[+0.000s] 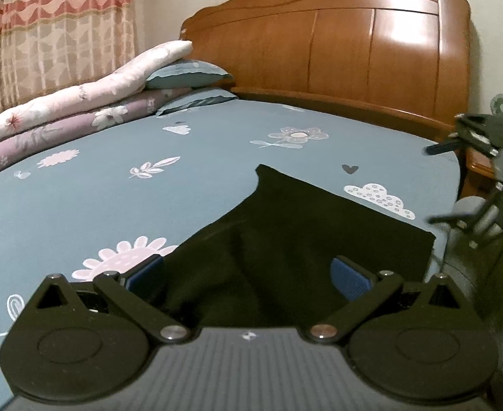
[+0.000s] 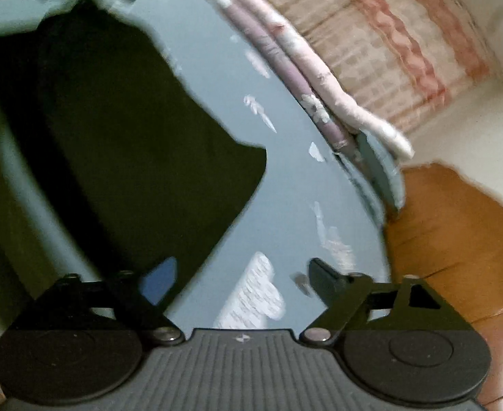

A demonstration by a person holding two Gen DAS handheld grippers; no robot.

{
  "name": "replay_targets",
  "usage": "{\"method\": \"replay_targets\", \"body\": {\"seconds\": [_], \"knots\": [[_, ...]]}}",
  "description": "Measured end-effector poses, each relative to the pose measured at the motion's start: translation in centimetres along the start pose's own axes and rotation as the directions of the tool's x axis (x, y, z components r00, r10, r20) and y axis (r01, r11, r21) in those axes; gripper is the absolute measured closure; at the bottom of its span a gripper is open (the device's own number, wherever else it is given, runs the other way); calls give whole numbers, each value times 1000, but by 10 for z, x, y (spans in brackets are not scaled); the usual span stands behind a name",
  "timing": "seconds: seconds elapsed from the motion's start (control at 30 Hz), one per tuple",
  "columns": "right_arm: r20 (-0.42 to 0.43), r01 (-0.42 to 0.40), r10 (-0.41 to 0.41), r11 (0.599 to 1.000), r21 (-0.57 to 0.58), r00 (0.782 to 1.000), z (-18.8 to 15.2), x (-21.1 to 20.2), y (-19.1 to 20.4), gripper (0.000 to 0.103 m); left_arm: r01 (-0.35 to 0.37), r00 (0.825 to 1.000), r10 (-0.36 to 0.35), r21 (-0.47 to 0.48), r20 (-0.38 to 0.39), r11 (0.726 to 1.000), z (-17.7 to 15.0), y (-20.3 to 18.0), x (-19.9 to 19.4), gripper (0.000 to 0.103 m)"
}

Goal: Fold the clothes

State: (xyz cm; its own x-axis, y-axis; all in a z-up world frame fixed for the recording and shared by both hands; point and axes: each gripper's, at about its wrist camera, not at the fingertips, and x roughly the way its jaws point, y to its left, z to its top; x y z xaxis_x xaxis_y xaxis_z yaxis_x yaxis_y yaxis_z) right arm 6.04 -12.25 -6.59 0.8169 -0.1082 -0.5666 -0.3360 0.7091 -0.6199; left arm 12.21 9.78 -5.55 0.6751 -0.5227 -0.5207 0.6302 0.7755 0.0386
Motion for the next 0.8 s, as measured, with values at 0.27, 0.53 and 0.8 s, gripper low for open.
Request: {"method": "replay_targets", "body": {"seconds": [0.27,0.53,0.8], "knots": [[-16,-259,293,869,422,956,-24,32,-20,27,13,1000,-12,15,-29,1000,-2,-3,8,1],[128,-359,346,770,527,929,-12,19,-53,27,13,999,-13,26,-31,1000,-1,-7,9,1],[91,-384,439,643,663,894,-41,52,-48,20,25,996,-24,11,-83,1000,-6,-11,18,1]]}}
